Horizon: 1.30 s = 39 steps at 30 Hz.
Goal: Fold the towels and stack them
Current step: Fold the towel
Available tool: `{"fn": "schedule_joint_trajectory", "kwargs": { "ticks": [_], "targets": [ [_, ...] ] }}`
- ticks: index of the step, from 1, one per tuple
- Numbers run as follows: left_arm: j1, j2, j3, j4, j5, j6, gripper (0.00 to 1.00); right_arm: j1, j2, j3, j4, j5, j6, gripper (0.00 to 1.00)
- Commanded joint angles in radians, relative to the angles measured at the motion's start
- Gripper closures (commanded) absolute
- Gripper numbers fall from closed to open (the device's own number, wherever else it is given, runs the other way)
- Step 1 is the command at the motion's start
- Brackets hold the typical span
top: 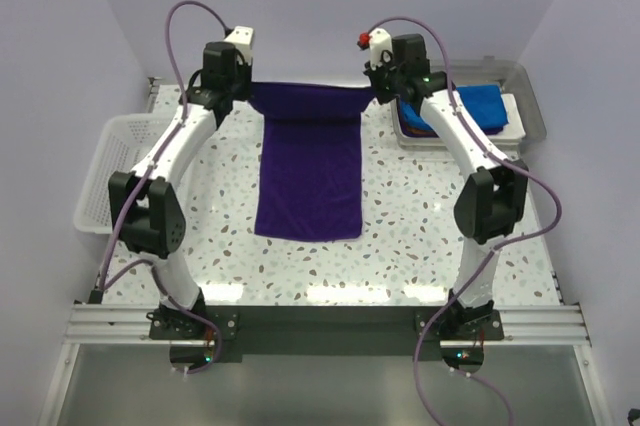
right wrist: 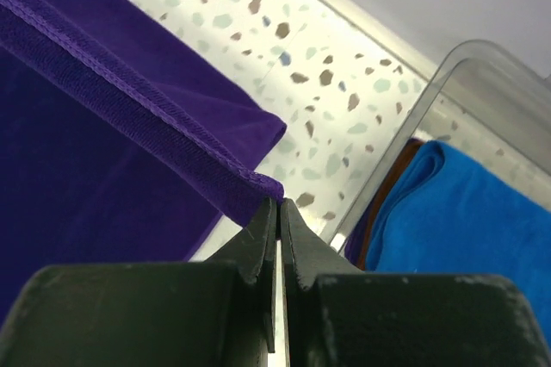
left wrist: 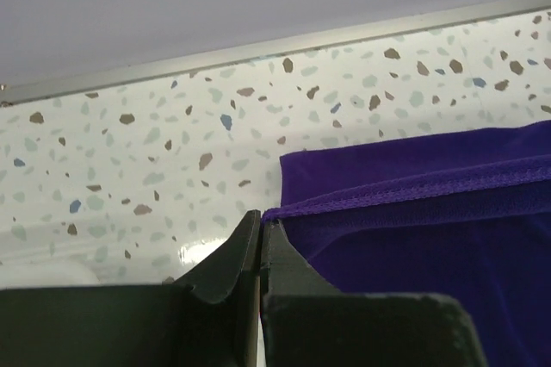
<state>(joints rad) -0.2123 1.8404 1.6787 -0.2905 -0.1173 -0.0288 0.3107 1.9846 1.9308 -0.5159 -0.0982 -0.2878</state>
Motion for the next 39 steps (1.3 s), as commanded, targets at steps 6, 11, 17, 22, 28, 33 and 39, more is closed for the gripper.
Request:
{"fn": "schedule_joint_trajectory", "kwargs": {
  "ticks": [6, 11, 17, 22, 28, 33, 39],
  "targets": [
    [0.036, -0.219, -0.238, -0.124, -0.059, -0.048, 1.00, -0.027, -0.199, -0.163, -0.259, 0.034, 0.074, 1.00],
    [0.037, -0.311, -0.381, -0.160, -0.044, -0.144, 1.00, -0.024, -0.270, -0.277, -0.282, 0.000, 0.182, 1.00],
    [0.036, -0.351, -0.500, -0.205, 0.013, -0.204, 1.00, -0.024, -0.323, -0.432, -0.283, -0.061, 0.282, 1.00],
    [0.036, -0.357, -0.505, -0.213, 0.001, -0.209, 1.00, -0.024, -0.342, -0.466, -0.274, -0.047, 0.338, 1.00],
    [0.036, -0.398, -0.453, -0.289, -0.030, -0.215, 1.00, -0.024, -0.408, -0.490, -0.279, -0.067, 0.369, 1.00],
    [0.036, -0.470, -0.507, -0.328, -0.012, -0.221, 1.00, -0.022, -0.469, -0.575, -0.292, -0.129, 0.403, 1.00],
    [0.036, -0.475, -0.661, -0.294, 0.037, -0.255, 1.00, -0.015, -0.524, -0.757, -0.240, -0.236, 0.463, 1.00]
  ]
}}
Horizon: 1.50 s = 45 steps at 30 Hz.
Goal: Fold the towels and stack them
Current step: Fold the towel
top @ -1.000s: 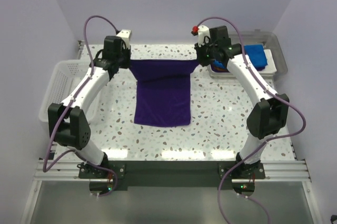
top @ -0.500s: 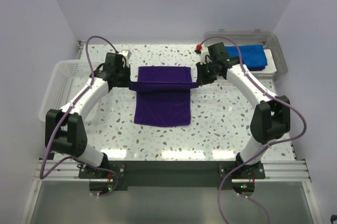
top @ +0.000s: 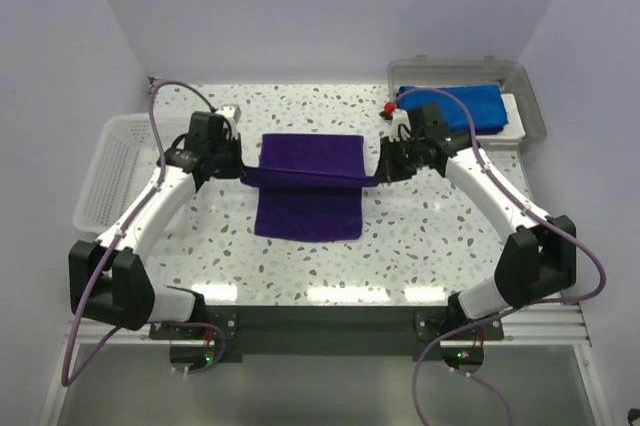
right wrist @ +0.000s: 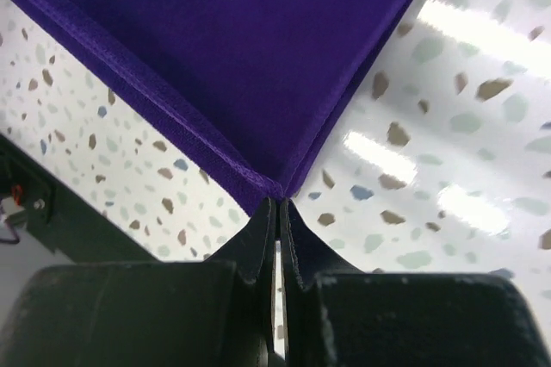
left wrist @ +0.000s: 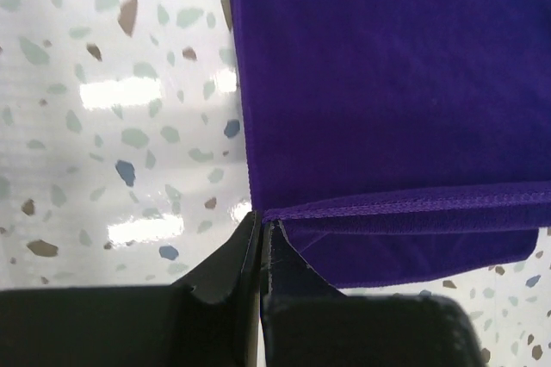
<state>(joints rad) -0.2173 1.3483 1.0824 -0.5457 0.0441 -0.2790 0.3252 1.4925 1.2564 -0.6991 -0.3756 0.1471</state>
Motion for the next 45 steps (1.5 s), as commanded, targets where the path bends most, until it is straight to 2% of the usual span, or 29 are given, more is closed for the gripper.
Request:
{"fn": "schedule_joint_trajectory", "kwargs": {
  "ticks": [1, 5, 11, 19, 29, 34, 37, 40, 41, 45],
  "targets": [
    [0.041, 0.037, -0.096, -0.033, -0.116, -0.009, 1.00, -0.031, -0.038, -0.113, -0.024, 0.011, 0.038, 1.00],
    [0.039, 0.101, -0.150, -0.011, -0.092, -0.041, 1.00, -0.029, 0.003, -0.257, 0.041, -0.026, 0.087, 1.00],
    [0.039, 0.155, -0.206, 0.006, -0.075, -0.066, 1.00, -0.029, 0.081, -0.334, 0.127, -0.069, 0.127, 1.00],
    [0.022, 0.141, -0.265, 0.027, -0.049, -0.080, 0.98, -0.028, 0.126, -0.359, 0.138, -0.097, 0.123, 1.00],
    [-0.013, 0.057, -0.223, 0.050, -0.078, -0.083, 0.95, -0.025, 0.040, -0.285, 0.066, -0.103, 0.095, 1.00],
    [-0.021, 0.020, -0.220, 0.026, -0.067, -0.072, 0.87, -0.011, 0.011, -0.298, 0.029, -0.138, 0.091, 0.99],
    [-0.028, 0.000, -0.249, 0.003, -0.049, -0.080, 0.77, -0.002, -0.003, -0.342, 0.029, -0.152, 0.104, 0.95],
    [-0.030, -0.032, -0.300, -0.005, -0.021, -0.106, 0.62, 0.014, -0.001, -0.402, 0.036, -0.169, 0.115, 0.82],
    [-0.030, -0.041, -0.311, -0.008, -0.013, -0.117, 0.60, 0.021, 0.000, -0.411, 0.038, -0.172, 0.120, 0.74],
    [-0.033, -0.121, -0.337, -0.029, 0.034, -0.141, 0.55, 0.093, -0.020, -0.420, 0.020, -0.174, 0.123, 0.58]
  ]
}}
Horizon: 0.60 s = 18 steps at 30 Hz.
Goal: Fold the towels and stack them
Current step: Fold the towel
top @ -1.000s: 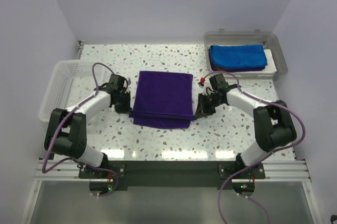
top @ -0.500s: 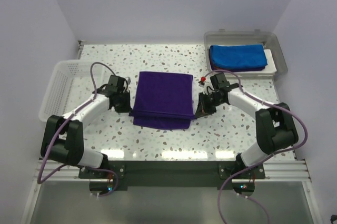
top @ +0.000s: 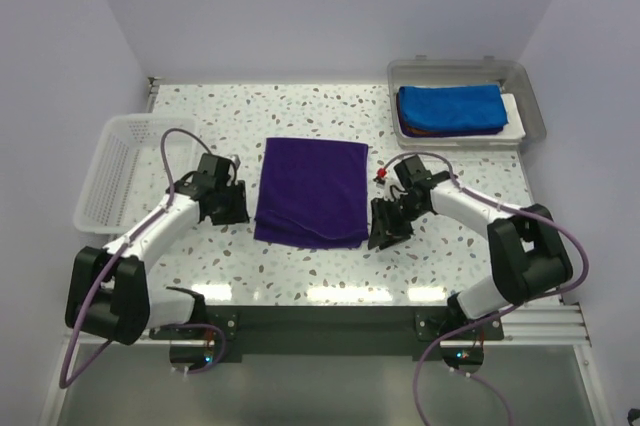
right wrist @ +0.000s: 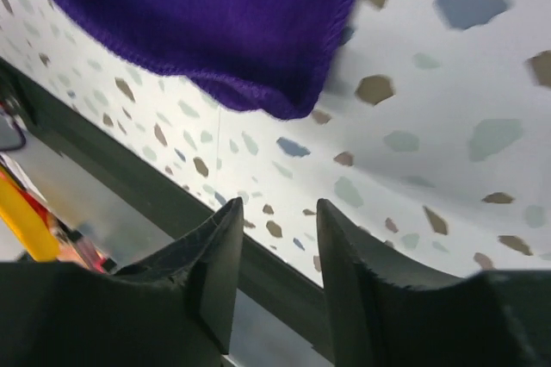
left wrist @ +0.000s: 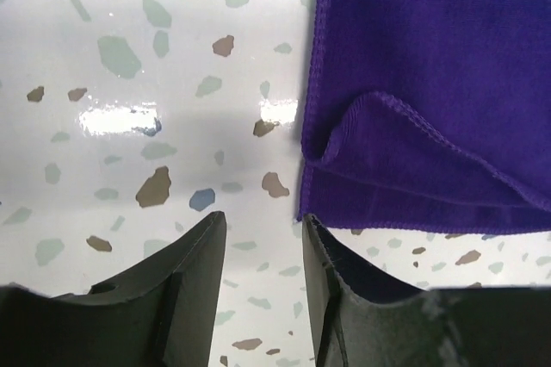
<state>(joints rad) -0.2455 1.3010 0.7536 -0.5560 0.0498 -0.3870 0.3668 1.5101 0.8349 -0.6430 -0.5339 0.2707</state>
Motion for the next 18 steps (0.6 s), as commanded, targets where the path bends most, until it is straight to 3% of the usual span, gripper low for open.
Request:
{"fn": "schedule_joint_trajectory", "kwargs": {
  "ticks": [1, 8, 10, 18],
  "targets": [
    [-0.006, -0.089, -0.008, -0.025, 0.031, -0.036, 0.53, 0.069, -0.039, 0.013, -0.052, -0.015, -0.010, 0.55],
    [-0.038, -0.160, 0.013, -0.024, 0.044, -0.078, 0.45, 0.121, -0.120, 0.110, -0.070, 0.179, -0.011, 0.53],
    [-0.063, -0.123, 0.050, -0.005, 0.047, -0.082, 0.40, 0.124, -0.111, 0.168, -0.057, 0.184, -0.018, 0.53],
    [-0.198, 0.145, 0.294, 0.057, -0.047, -0.101, 0.38, 0.204, 0.079, 0.329, 0.038, 0.232, -0.005, 0.56]
  ]
}}
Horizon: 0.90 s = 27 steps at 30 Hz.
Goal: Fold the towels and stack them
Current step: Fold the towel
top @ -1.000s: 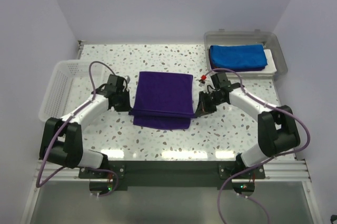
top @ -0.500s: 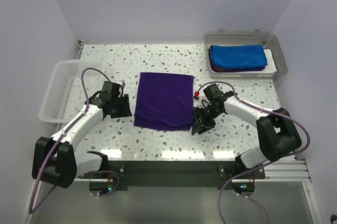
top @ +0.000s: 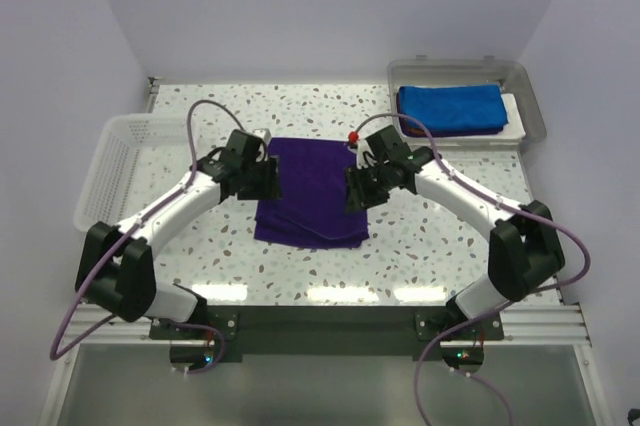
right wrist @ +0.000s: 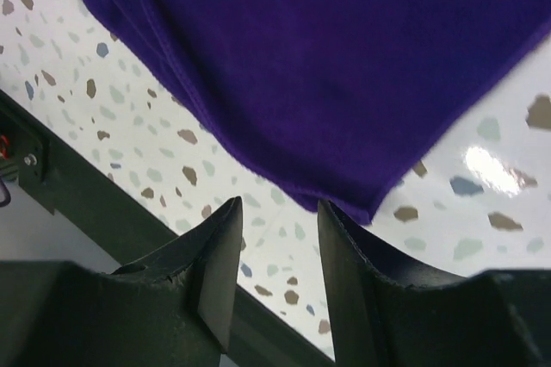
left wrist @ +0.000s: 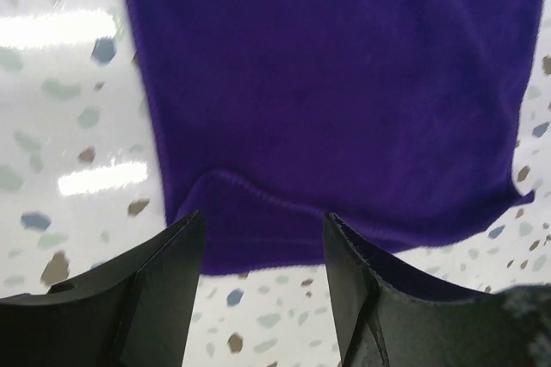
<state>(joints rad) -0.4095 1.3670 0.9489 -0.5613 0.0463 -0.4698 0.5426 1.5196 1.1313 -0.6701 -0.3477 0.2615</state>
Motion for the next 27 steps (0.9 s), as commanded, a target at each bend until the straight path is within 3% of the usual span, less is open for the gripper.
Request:
{"fn": "schedule_joint_trajectory", "kwargs": {
  "ticks": [1, 5, 11, 16, 27],
  "targets": [
    [-0.044, 0.104, 0.114, 0.058, -0.052, -0.017, 0.39, 0.034, 0.086, 0.035, 0.087, 0.036, 0.022, 0.56],
    [-0.046, 0.152, 0.120, 0.028, -0.147, -0.039, 0.40, 0.086, 0.183, 0.053, 0.177, 0.016, 0.036, 0.57],
    [-0.040, 0.044, -0.011, 0.021, -0.258, -0.084, 0.41, 0.172, 0.297, 0.067, 0.306, -0.024, 0.044, 0.61],
    [-0.025, -0.037, -0.117, 0.012, -0.250, -0.121, 0.41, 0.272, 0.318, 0.073, 0.279, 0.001, -0.031, 0.62],
    [-0.026, -0.239, -0.254, -0.009, -0.238, -0.224, 0.40, 0.454, 0.235, -0.010, 0.156, 0.237, -0.150, 0.60]
  ]
}}
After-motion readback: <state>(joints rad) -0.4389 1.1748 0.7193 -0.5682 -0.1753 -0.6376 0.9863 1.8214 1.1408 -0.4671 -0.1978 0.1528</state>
